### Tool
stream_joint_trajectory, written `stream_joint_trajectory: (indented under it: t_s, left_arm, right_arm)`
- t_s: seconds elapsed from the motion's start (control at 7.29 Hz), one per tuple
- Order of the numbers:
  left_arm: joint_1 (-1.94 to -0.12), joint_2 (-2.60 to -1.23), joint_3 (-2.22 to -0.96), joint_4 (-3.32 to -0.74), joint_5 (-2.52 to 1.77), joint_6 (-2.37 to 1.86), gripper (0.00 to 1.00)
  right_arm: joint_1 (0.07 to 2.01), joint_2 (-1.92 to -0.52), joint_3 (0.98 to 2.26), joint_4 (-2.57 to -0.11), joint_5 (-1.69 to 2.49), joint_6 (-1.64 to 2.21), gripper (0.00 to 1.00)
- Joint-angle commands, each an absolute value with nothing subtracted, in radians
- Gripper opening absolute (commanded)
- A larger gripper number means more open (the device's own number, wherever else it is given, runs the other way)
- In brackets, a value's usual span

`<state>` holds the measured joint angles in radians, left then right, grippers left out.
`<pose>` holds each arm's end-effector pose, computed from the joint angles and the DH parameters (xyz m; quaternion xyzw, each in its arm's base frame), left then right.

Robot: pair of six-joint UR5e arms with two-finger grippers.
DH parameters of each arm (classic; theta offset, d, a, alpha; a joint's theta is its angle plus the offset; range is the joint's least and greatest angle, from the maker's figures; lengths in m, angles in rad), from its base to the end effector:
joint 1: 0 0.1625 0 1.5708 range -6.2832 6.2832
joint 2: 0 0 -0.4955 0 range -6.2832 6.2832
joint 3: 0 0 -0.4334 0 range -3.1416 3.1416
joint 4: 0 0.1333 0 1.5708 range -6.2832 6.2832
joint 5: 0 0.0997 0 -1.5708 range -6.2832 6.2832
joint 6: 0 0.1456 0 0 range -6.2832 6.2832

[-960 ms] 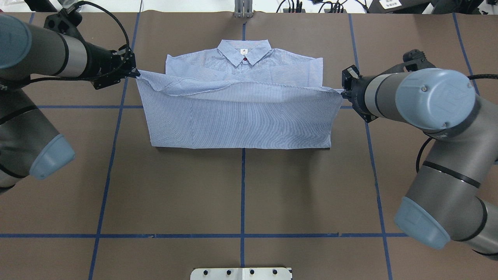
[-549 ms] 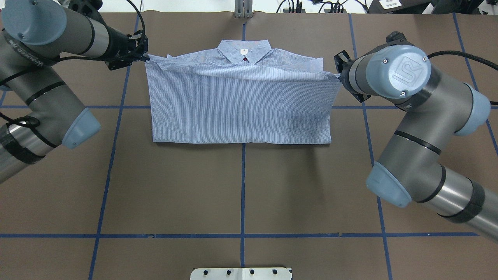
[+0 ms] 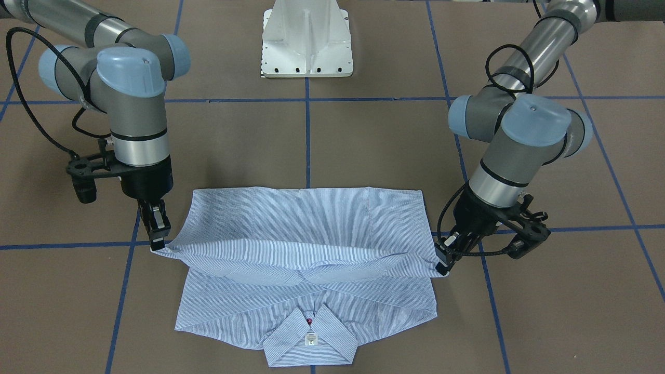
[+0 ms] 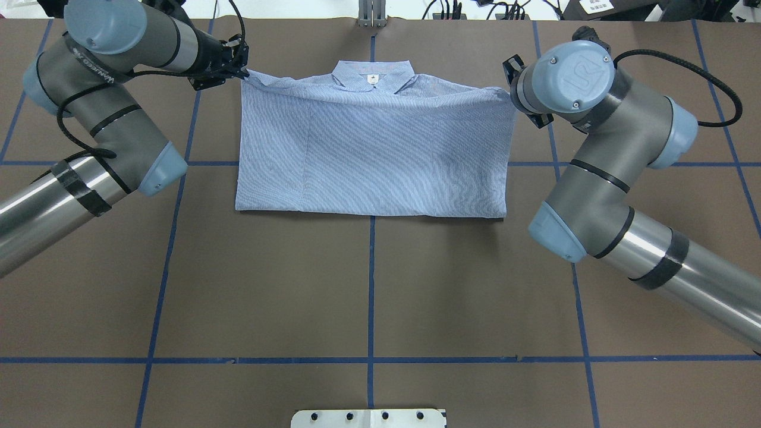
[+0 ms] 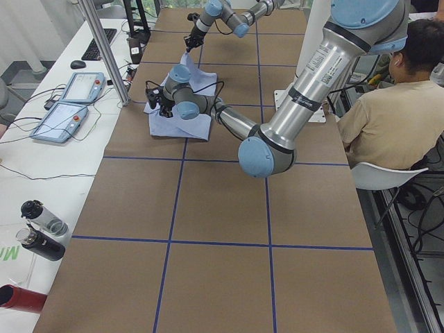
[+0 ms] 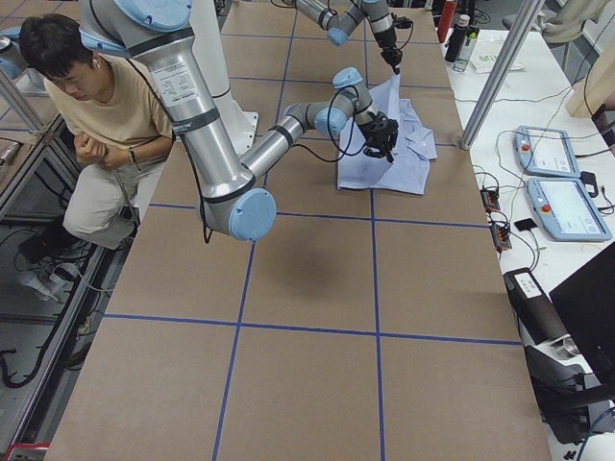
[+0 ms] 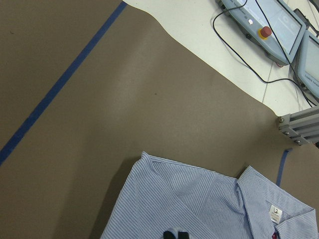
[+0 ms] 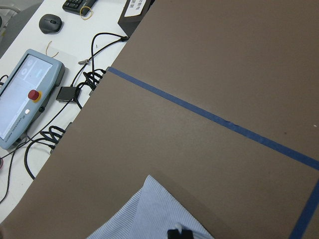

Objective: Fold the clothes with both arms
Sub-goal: 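Lay the hem down at the collar and open both grippers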

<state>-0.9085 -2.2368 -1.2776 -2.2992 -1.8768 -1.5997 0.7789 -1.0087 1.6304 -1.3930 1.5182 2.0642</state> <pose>0.4698 -0.7479 0.3682 0.1026 0.5232 -0.3093 0.7874 -0.4633 -0.6554 0.3592 0.0793 -0.3816 0.5553 0.7346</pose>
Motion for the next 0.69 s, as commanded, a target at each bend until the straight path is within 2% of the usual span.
stream_joint_trajectory:
  t_s: [0.0,0.27,0.55]
  left_arm:
    - [-0.908,-2.331,-1.101,-2.375,-1.821,-1.571,0.0]
    - [-0.908,-2.339,-1.017,-2.456,-1.781,-1.528,0.0]
    - [-0.907,-2.344,-0.976,-2.474,-1.772,-1.479,0.0]
  right_arm:
    - [0.792,-0.947,1.47,-1.295,1.52,2.06,0.0]
    - [0.79,-0.892,1.343,-1.236,1.52,2.054,0.0]
    - [0.79,-0.853,1.275,-1.235,1.519,2.037,0.0]
